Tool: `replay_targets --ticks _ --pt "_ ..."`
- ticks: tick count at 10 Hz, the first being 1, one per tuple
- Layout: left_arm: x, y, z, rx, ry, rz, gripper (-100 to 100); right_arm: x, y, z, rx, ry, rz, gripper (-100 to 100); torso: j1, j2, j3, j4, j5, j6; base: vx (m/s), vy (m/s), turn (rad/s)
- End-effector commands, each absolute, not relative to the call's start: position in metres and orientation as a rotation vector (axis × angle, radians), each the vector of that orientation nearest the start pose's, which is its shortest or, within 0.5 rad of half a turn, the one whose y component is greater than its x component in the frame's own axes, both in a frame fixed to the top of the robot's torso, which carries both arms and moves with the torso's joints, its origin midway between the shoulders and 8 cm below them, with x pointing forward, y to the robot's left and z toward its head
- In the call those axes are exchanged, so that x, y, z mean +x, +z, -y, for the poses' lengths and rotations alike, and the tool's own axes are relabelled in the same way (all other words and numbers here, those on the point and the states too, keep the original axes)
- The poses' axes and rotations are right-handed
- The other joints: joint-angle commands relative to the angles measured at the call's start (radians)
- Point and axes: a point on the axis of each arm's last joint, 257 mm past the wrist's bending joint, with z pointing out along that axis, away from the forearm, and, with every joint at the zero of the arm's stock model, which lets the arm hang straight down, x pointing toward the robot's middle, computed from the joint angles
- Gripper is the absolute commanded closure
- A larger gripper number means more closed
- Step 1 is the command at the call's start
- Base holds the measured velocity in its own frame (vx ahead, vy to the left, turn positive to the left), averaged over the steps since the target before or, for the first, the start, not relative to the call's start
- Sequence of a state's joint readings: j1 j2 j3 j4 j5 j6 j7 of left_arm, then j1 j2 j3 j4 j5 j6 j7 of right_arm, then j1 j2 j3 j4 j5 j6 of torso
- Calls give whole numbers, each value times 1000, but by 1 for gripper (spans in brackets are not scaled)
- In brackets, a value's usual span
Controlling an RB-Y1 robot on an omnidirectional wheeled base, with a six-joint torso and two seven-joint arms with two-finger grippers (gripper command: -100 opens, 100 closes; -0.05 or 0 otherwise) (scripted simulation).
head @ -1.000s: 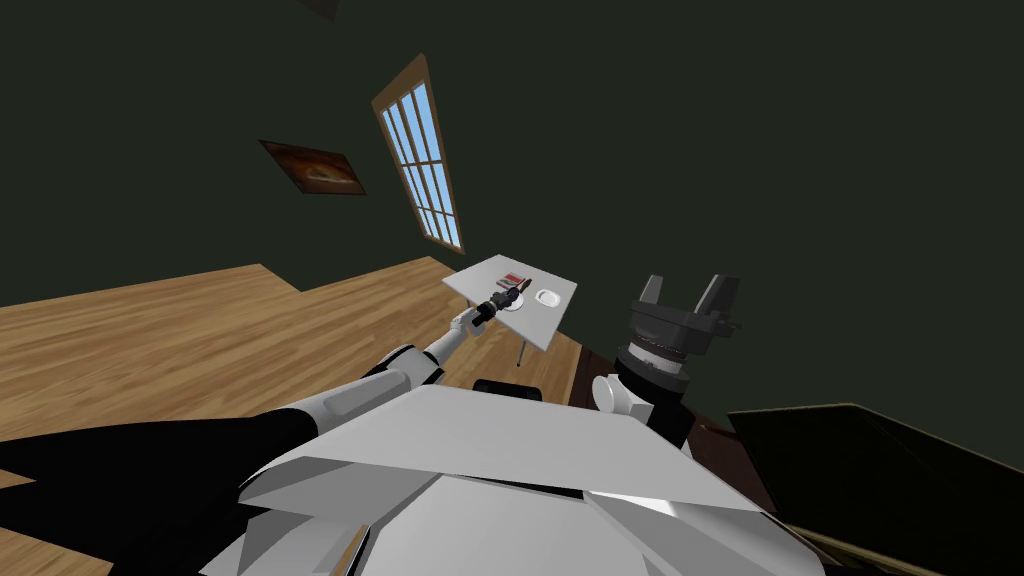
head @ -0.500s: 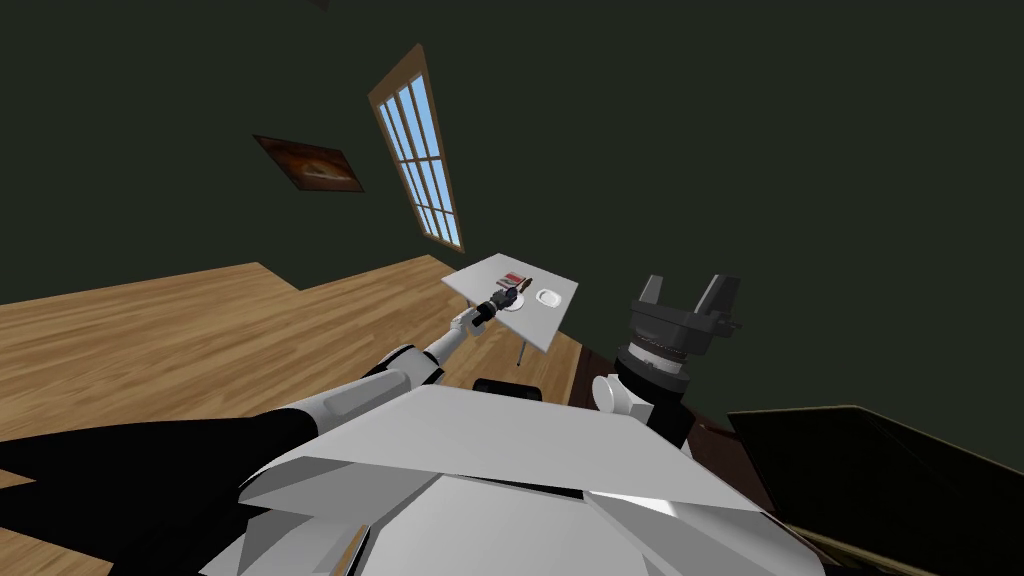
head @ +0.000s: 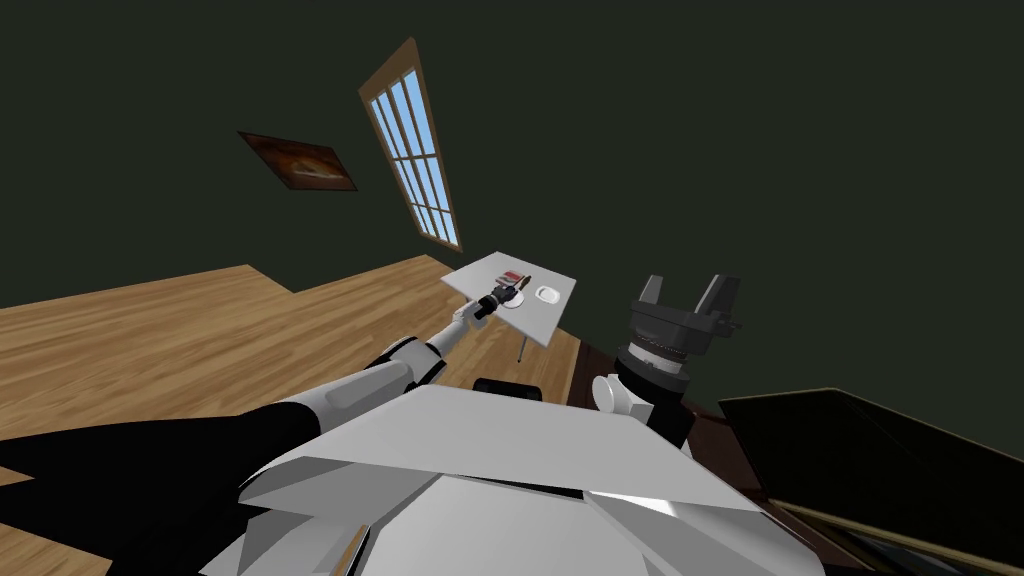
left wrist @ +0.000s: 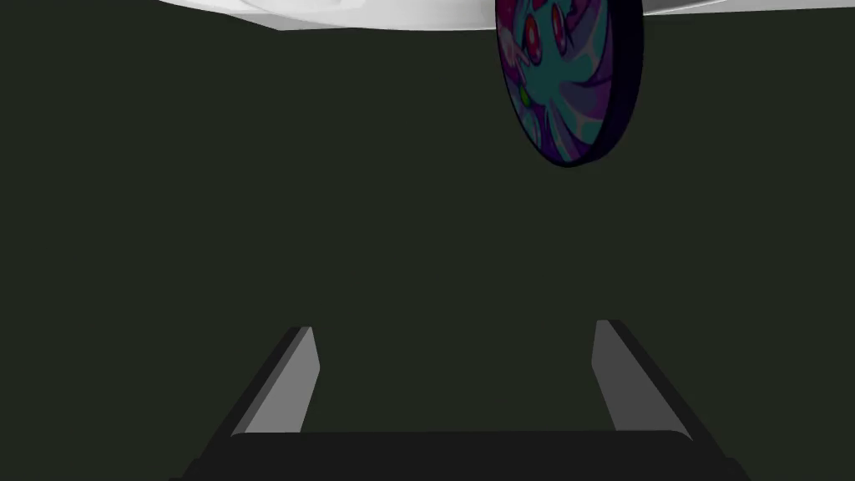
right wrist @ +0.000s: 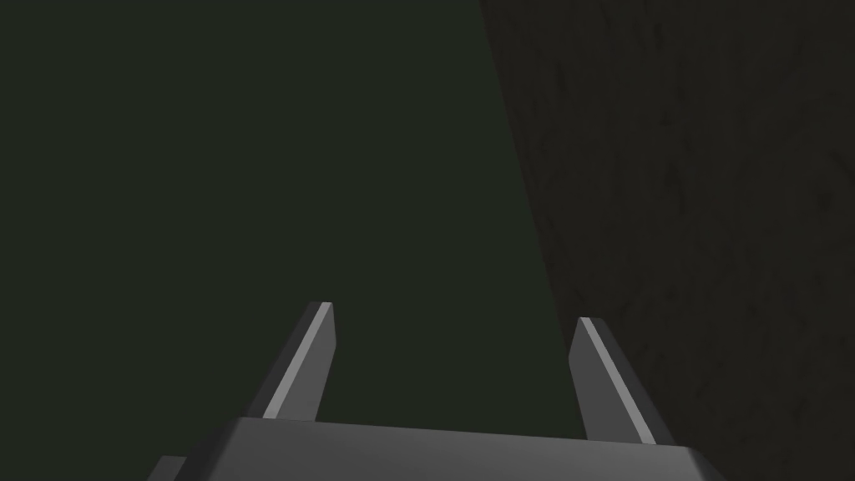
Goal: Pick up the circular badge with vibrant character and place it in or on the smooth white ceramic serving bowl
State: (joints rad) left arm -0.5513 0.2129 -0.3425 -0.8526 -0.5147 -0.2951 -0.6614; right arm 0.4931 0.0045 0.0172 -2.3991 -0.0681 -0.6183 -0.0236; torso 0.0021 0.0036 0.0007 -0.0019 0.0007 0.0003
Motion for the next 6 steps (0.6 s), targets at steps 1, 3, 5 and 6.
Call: replay_targets --ticks 1,3,5,6 --pt "638 -240 -68 387 -401 -1621 -100 292 96 274 512 1435 -389 0 0 0 0 0 0 0 -78 54 -87" --pt "648 -227 -68 377 -392 -1620 -100 292 96 274 512 1435 -389 0 0 0 0 0 0 0 -67 46 -63" --pt "650 -225 -68 377 -390 -1619 -100 292 96 274 512 1435 -389 0 -1 -1 -1 0 0 0 -44 26 -33" --pt "651 -225 -68 375 -390 -1620 0 292 96 274 512 1435 -389 0 -2 -2 -1 -1 0 0 -5 3 2"
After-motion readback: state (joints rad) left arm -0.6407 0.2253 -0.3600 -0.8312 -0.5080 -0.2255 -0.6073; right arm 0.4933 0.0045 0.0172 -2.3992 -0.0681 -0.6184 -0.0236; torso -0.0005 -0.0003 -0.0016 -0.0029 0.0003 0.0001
